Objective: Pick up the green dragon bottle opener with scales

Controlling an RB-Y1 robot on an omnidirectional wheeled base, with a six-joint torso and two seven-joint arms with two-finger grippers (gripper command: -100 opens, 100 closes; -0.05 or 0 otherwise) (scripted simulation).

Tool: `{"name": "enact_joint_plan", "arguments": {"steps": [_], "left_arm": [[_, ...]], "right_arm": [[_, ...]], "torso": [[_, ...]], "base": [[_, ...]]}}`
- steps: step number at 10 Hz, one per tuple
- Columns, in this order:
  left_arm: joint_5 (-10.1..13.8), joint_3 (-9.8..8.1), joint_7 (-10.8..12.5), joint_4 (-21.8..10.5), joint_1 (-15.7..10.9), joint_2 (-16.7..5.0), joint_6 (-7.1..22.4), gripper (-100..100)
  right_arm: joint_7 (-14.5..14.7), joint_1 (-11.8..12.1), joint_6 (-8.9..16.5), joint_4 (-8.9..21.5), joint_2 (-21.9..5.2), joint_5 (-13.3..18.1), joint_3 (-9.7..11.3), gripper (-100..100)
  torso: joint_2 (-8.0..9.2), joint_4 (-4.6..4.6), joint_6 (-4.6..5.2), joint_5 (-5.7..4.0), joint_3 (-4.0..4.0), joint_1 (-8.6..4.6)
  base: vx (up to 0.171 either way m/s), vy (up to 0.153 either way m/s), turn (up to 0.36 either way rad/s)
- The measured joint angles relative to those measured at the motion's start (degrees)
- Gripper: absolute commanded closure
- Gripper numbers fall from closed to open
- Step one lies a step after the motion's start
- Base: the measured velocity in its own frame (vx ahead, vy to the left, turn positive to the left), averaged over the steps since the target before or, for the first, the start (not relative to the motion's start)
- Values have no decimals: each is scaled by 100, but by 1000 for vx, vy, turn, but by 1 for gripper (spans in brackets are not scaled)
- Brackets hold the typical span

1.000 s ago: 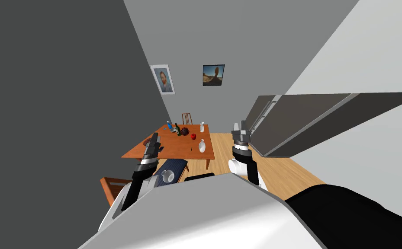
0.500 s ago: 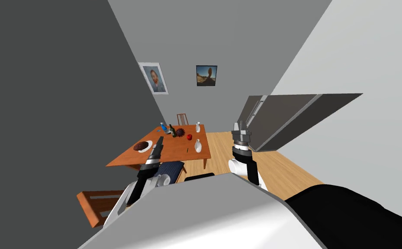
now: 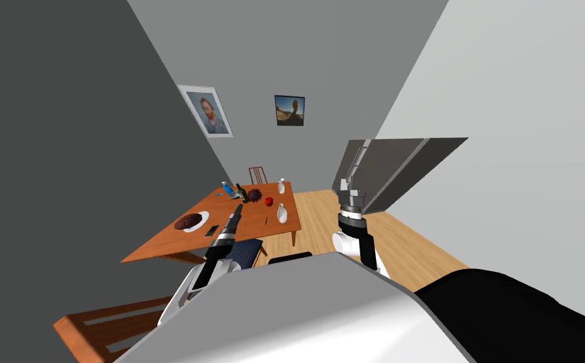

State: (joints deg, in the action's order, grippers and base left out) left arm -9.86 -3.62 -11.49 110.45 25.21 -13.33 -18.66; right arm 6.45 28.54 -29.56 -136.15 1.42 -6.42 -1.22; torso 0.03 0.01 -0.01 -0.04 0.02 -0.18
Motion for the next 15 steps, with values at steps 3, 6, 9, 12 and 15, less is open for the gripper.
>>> {"name": "enact_joint_plan", "arguments": {"steps": [3,6,9,12,15], "left_arm": [[-53,16,-126,-388,-94,-69,147,-100],[-97,9,-256,-889,-191,-218,309,-100],[-149,29,-374,-1230,-234,-241,396,-100],[-191,21,-488,-1746,-352,-342,472,-100],[-253,60,-638,-2083,-396,-479,758,-100]], "right_arm": [[0,0,0,0,0,0,-1,0],[0,1,0,0,0,0,-1,0],[0,1,0,0,0,0,-1,0],[0,0,0,0,0,0,0,0],[0,0,0,0,0,0,-1,0]], "torso": [[1,0,-2,1,1,9],[1,0,-4,1,1,8],[0,0,-5,2,0,16],[1,0,-1,1,1,8],[1,1,-2,0,1,6]], "base": [[-6,-35,-146],[-3,-39,-190],[1,-20,-68],[2,-39,-187],[4,-36,-126]]}}
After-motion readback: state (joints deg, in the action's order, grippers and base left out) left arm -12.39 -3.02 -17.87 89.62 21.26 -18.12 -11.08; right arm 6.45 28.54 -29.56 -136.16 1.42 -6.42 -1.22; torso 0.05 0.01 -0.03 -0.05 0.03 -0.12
